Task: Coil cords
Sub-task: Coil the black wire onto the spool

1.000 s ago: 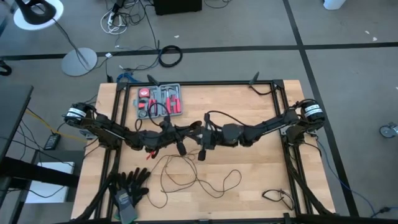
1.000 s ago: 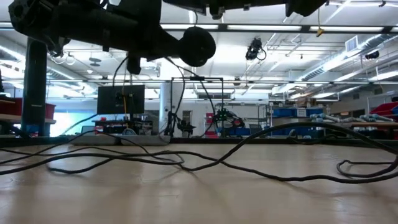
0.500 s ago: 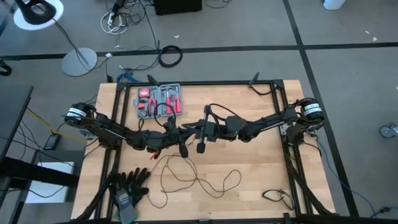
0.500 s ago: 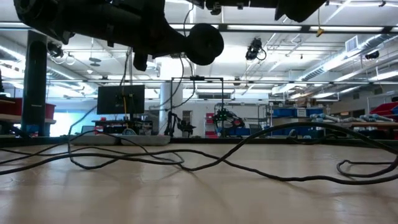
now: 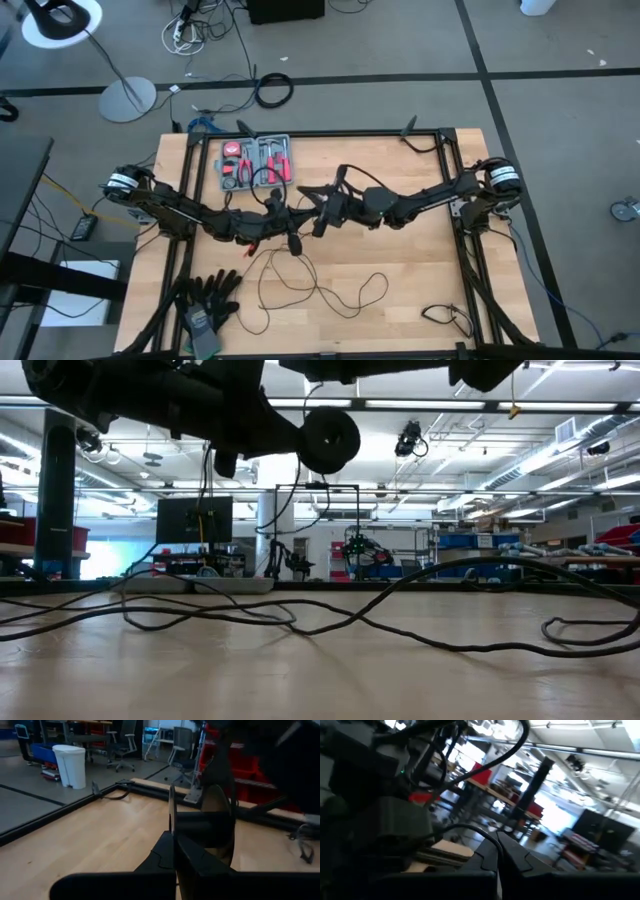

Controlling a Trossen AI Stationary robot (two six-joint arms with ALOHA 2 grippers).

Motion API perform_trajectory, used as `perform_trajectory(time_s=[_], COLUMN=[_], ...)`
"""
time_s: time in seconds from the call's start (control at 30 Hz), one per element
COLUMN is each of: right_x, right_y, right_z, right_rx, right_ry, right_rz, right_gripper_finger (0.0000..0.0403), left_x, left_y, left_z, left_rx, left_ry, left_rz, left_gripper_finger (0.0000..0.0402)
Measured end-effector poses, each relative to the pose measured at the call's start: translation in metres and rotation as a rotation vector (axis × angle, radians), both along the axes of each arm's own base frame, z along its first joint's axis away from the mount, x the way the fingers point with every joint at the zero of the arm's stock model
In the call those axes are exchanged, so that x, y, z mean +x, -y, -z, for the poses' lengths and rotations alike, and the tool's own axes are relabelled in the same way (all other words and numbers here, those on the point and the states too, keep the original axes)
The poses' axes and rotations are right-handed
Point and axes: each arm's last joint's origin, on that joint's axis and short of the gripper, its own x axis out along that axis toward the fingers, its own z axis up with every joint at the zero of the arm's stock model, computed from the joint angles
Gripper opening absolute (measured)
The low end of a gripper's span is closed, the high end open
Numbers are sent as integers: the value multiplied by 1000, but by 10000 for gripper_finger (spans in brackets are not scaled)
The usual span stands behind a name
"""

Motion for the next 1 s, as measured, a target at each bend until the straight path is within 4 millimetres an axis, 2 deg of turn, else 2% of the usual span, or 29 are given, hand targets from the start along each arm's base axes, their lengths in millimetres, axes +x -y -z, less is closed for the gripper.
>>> perform_trajectory(time_s=[0.2, 0.53, 0.77, 1.0], right_x=[-10, -33, -38, -37], right_y=[-15, -16, -19, -24], right_z=[-5, -19, -19, -17], right_rx=[-80, -18, 70, 78], right_ry=[-110, -239, -275, -301], right_rz=[94, 119, -68, -229], right_gripper_finger=[0, 0, 0, 0], left_x=[0, -1, -2, -5], left_y=[-1, 7, 12, 11], left_z=[0, 2, 2, -3], left_rx=[8, -38, -49, -49], left_ry=[-4, -3, -3, -8], left_rz=[-29, 65, 115, 125], left_gripper_finger=[0, 0, 0, 0])
